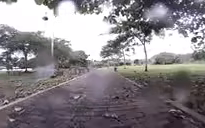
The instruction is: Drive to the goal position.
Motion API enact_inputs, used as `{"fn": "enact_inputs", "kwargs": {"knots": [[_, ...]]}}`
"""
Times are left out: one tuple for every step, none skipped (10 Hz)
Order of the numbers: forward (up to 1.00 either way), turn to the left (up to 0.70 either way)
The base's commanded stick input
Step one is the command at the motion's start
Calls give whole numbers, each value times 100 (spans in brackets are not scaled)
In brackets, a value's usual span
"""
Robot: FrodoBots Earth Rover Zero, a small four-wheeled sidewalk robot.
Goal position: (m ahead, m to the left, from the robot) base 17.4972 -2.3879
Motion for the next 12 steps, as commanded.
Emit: {"fn": "enact_inputs", "kwargs": {"knots": [[70,0],[70,0],[70,0],[70,0],[70,0],[70,0],[70,0],[70,0],[70,0],[70,0],[70,0],[70,0]]}}
